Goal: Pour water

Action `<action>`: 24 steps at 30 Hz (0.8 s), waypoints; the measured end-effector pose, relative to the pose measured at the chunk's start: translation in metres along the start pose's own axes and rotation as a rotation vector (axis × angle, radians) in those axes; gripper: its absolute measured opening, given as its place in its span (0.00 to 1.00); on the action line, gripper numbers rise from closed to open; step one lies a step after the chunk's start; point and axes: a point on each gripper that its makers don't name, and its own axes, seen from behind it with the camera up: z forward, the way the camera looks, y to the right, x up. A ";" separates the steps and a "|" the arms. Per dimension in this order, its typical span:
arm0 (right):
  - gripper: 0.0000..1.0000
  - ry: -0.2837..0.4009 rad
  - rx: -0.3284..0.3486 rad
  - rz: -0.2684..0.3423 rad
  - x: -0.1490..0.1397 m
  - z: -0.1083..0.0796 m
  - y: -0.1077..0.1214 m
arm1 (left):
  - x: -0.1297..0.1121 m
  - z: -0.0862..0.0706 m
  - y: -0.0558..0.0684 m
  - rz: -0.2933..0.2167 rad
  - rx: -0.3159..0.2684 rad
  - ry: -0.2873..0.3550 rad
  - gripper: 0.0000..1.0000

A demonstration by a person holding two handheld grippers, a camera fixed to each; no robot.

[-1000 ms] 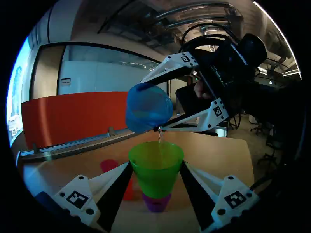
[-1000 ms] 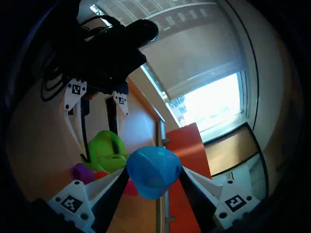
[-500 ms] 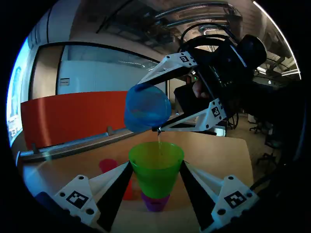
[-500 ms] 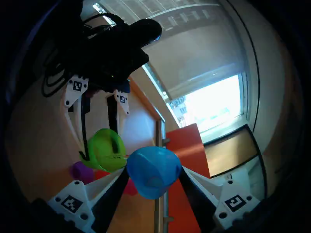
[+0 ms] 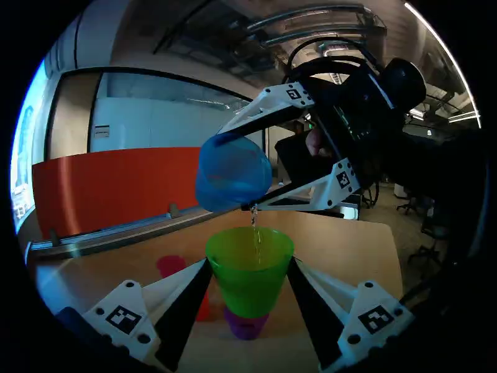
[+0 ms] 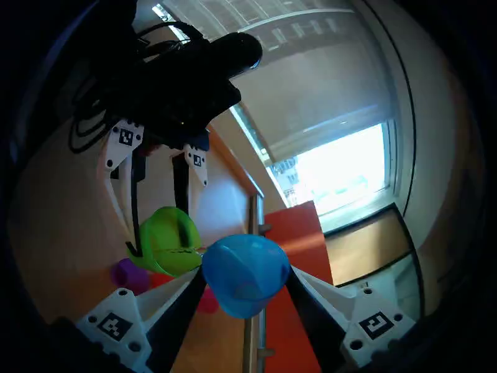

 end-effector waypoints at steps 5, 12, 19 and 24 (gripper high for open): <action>0.92 0.003 0.001 -0.006 0.001 0.000 0.000 | 0.002 -0.001 0.002 0.005 -0.002 0.000 0.85; 0.91 0.004 0.000 -0.022 0.001 0.000 0.002 | 0.003 -0.001 0.003 0.006 -0.005 0.001 0.85; 0.91 0.006 -0.001 -0.036 0.004 -0.002 0.003 | 0.003 -0.001 0.003 0.007 -0.005 0.001 0.85; 0.91 0.009 0.000 -0.044 0.006 -0.002 0.001 | 0.004 0.000 0.003 0.007 -0.006 0.000 0.85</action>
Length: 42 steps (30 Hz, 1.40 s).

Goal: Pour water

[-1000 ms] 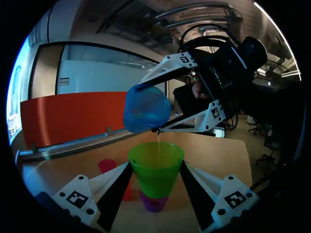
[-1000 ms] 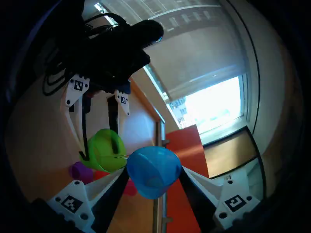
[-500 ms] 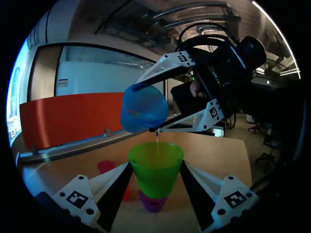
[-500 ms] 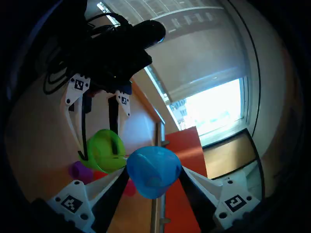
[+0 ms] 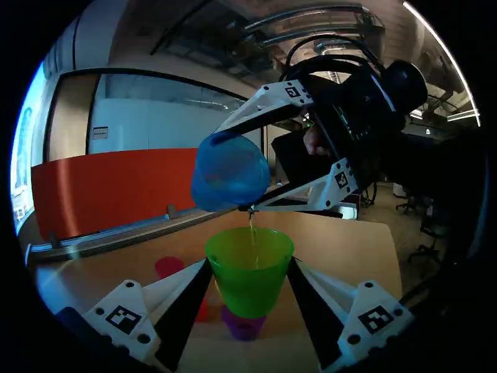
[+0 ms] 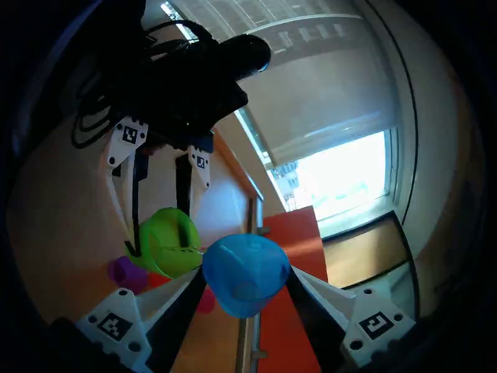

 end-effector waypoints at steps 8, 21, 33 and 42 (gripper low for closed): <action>0.91 -0.003 0.001 -0.021 0.000 0.000 -0.001 | 0.000 0.001 0.001 0.003 -0.001 -0.002 0.85; 0.91 -0.002 0.006 -0.048 0.001 0.000 -0.001 | -0.001 0.002 0.003 0.004 -0.004 -0.004 0.85; 0.91 -0.005 0.010 -0.074 -0.001 0.002 -0.001 | -0.002 0.001 0.003 0.005 -0.003 -0.004 0.84; 0.91 -0.009 0.010 -0.086 -0.004 0.002 0.001 | -0.003 0.001 0.003 0.003 -0.004 -0.004 0.84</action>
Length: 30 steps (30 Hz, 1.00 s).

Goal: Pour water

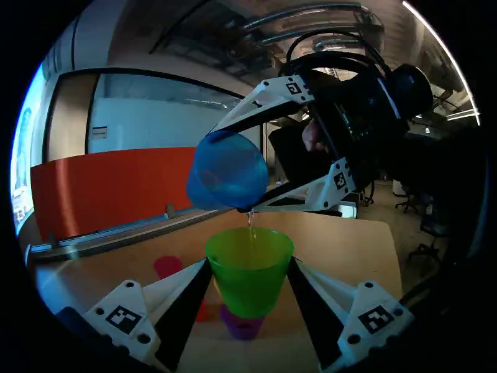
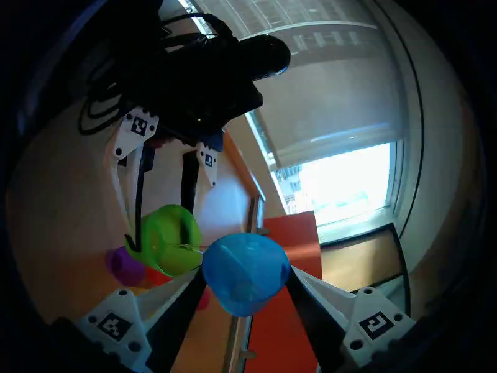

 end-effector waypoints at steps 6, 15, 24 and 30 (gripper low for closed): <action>0.91 -0.002 0.001 -0.017 -0.002 0.000 0.001 | 0.000 0.000 0.000 0.002 0.000 0.000 0.84; 0.91 -0.001 -0.001 -0.033 -0.003 0.000 0.004 | 0.001 0.001 0.001 0.002 -0.002 0.000 0.85; 0.91 -0.006 -0.002 -0.051 -0.005 0.000 0.006 | 0.003 0.001 0.003 0.003 -0.006 0.002 0.85; 0.91 -0.009 -0.004 -0.074 -0.005 0.002 0.008 | 0.004 0.001 0.003 0.006 -0.007 0.002 0.85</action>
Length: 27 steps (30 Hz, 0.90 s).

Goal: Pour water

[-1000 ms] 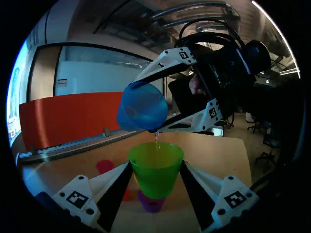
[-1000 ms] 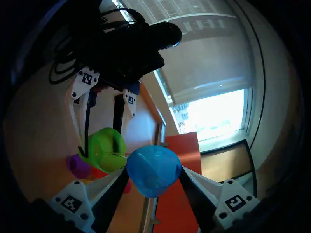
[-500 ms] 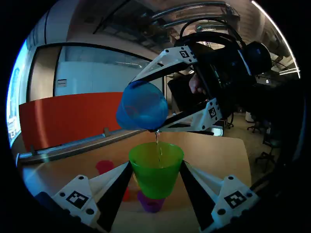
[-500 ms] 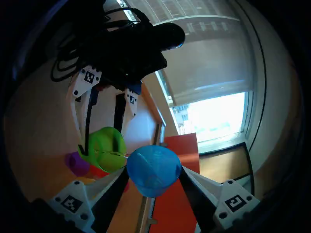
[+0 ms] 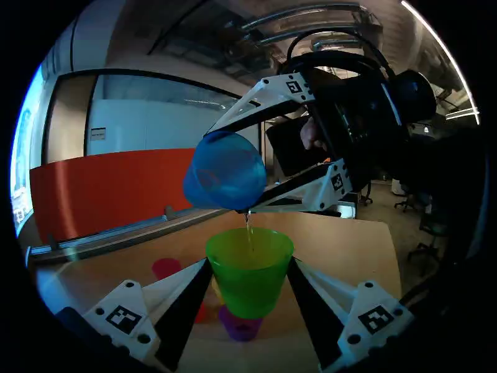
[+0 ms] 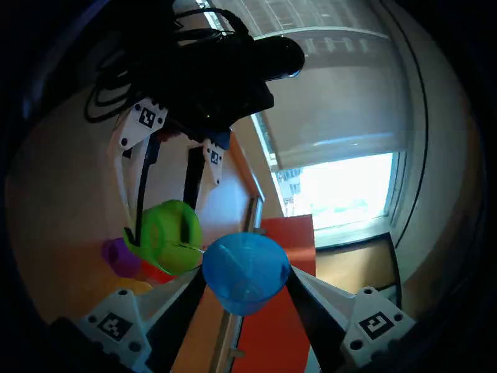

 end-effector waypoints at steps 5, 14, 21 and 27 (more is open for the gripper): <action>0.91 -0.003 0.001 -0.013 0.000 0.001 0.000 | 0.000 0.000 0.000 -0.001 0.000 0.001 0.85; 0.91 -0.007 -0.006 -0.036 -0.001 0.001 0.003 | 0.000 0.000 0.000 0.001 -0.001 0.000 0.85; 0.91 -0.013 -0.013 -0.055 -0.002 0.001 0.003 | 0.001 0.000 0.000 0.002 -0.002 0.001 0.84; 0.91 -0.013 -0.017 -0.065 -0.001 0.001 0.004 | 0.001 0.000 0.000 0.003 -0.002 0.001 0.85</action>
